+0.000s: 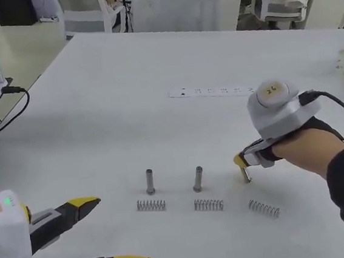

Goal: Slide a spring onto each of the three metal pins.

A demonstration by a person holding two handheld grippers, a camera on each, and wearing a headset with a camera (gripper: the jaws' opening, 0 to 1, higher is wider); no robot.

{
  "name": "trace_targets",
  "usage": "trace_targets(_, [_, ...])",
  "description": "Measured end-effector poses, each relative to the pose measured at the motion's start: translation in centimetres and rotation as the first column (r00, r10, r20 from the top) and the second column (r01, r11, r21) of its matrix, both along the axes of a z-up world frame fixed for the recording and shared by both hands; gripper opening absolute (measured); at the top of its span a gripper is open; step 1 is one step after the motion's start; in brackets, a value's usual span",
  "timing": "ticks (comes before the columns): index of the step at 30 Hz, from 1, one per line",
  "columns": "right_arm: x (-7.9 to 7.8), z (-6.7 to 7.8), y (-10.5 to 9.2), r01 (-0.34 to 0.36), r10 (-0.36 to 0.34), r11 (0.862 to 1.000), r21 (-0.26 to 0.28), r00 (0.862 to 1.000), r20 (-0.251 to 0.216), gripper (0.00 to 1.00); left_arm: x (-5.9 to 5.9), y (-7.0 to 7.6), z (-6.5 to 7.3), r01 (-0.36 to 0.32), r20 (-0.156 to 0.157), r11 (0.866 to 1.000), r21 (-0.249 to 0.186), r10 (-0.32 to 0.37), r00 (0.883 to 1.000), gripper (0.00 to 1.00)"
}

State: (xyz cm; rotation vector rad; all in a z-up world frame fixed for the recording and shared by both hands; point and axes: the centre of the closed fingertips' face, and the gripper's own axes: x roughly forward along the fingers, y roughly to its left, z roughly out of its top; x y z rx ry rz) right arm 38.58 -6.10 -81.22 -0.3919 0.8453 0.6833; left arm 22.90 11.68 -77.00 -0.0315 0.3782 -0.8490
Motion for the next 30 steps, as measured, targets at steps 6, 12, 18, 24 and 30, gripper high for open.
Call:
trace_targets(6, [-0.4, 0.2, -0.5, 0.01, -0.01, 1.0, 0.006, 1.0, 0.003, 0.05, -0.1, -0.2, 0.3, 0.005, 0.006, 1.0, 0.0, -0.005, 1.0, 0.82])
trace_targets(12, [-0.7, 0.2, -1.0, 0.023, -0.023, 1.0, 0.016, 1.0, 0.0, 0.05, -0.3, -0.4, 0.4, 0.011, 0.009, 1.0, 0.0, -0.011, 1.0, 0.82])
trace_targets(18, [-0.9, 0.1, -1.3, 0.03, -0.03, 0.999, 0.018, 1.0, -0.001, 0.05, -0.5, -0.5, 0.4, 0.015, 0.01, 1.0, 0.002, -0.015, 1.0, 0.81])
trace_targets(24, [-1.0, 0.2, -1.5, 0.036, -0.036, 0.999, 0.021, 0.999, -0.002, 0.05, -0.7, -0.6, 0.5, 0.017, 0.011, 1.0, 0.001, -0.017, 1.0, 0.81])
trace_targets(30, [-1.1, 0.1, -1.7, 0.048, -0.047, 0.998, 0.029, 0.999, -0.009, 0.06, -0.7, -0.6, 0.4, 0.017, 0.01, 1.0, 0.001, -0.017, 1.0, 0.81])
